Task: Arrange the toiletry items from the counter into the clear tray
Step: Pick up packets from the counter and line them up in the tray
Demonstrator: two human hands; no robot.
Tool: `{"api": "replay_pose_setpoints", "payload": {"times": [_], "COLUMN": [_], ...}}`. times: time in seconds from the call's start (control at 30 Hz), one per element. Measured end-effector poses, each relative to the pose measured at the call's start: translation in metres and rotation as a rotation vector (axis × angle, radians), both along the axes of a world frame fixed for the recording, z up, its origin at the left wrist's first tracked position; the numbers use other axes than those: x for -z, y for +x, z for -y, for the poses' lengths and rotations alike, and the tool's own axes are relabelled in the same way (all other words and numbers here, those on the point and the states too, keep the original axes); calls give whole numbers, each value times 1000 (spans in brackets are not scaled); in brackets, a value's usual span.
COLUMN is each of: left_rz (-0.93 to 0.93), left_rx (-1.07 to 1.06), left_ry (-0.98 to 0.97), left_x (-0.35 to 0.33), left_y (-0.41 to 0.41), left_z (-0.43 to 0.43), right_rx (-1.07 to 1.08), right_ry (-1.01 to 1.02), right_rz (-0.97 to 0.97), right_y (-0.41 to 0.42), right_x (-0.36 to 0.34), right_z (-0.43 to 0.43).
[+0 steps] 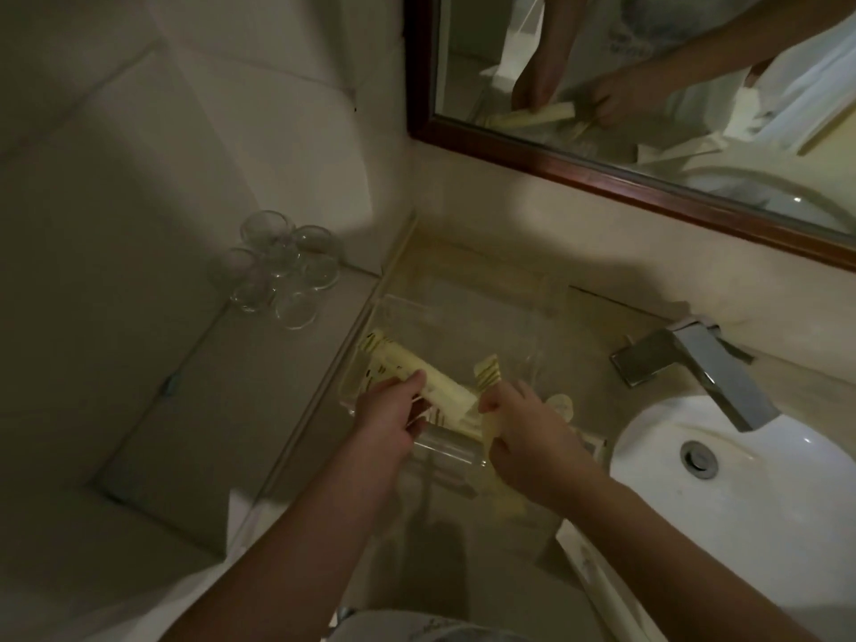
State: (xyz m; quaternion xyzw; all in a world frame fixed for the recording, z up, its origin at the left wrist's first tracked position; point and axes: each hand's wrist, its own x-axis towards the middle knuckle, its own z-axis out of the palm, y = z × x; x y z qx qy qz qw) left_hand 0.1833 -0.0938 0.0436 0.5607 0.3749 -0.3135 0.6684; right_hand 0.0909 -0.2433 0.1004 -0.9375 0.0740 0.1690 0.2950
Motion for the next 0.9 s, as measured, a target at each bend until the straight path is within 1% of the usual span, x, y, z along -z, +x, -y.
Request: {"api": "replay_pose_setpoints", "payload": {"times": [0.07,0.23,0.33,0.43,0.5,0.63,0.73,0.8,0.87,0.9], "left_rz": [-17,-77,-102,-91,-78,-68,-16,48,205,305], "left_rx": [-15,-90,-115,-140,-153,-17,63,118,188,230], "left_ry": [-1,-46,-68,-74,-97,-104,-118,-51,85,185], "left_x": [3,9,11,13,13,3,-11,-18,-20,-21], "left_y": [3,17,25,32,37,46,46,39,31,27], "left_z": [8,24,35,51,61,68,49,28,5,-6], "right_rx": [76,387,450,443,423,342,254,185,120,93], "right_ry": [-6,56,27,-72,-97,-151,-180,-199,-221,-231], "right_rz": [12,81,133,185,212,248,252,269,277,277], "right_y": [0,-4,-10,-17,-22,-24,-15,-3,14,24], "right_x": [-2,-4,-1,4,8,17,26,31,38,41], "right_z": [1,15,24,28,28,26,21,15,8,4]}}
